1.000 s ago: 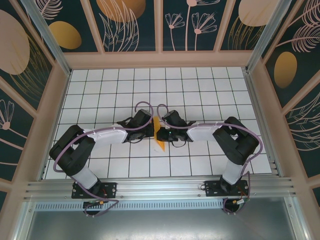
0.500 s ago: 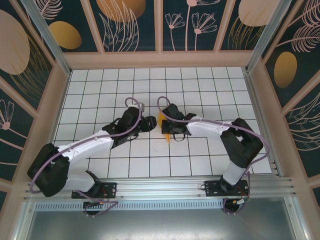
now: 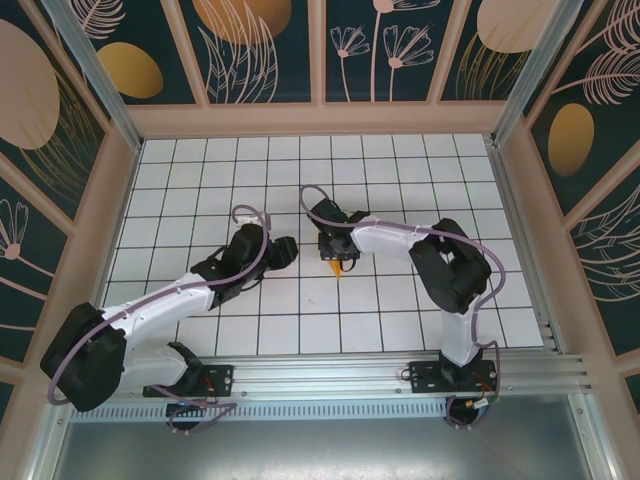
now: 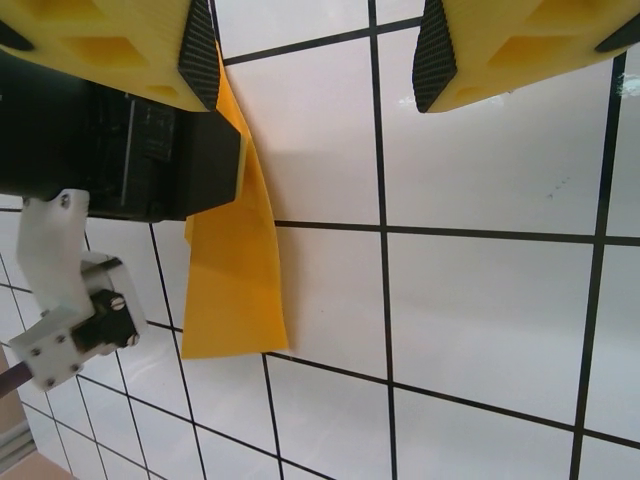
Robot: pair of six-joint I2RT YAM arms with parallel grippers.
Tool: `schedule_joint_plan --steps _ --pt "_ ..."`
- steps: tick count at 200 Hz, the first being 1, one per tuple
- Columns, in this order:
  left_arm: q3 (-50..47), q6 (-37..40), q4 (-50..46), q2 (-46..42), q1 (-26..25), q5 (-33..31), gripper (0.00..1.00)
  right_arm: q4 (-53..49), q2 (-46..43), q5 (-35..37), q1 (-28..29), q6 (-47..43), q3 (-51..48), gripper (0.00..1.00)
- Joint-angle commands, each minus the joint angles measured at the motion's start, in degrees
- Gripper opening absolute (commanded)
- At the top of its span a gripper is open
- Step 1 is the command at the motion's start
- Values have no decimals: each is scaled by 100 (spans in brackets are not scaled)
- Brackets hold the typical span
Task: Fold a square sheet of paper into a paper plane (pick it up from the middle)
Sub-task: Move the paper plane to the center of the table.
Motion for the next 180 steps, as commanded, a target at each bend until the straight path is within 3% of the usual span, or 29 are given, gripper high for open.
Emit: schedule_joint_plan --steps 1,112,180 --pt "-82 -14 82 -124 77 -86 56 -250 83 74 -1 -110 206 20" --pt "-39 -8 91 -10 136 20 56 -988 1092 195 189 -191 784 23" --pt "-21 -1 64 -72 150 -148 56 -1631 1167 1063 268 -67 1382 18"
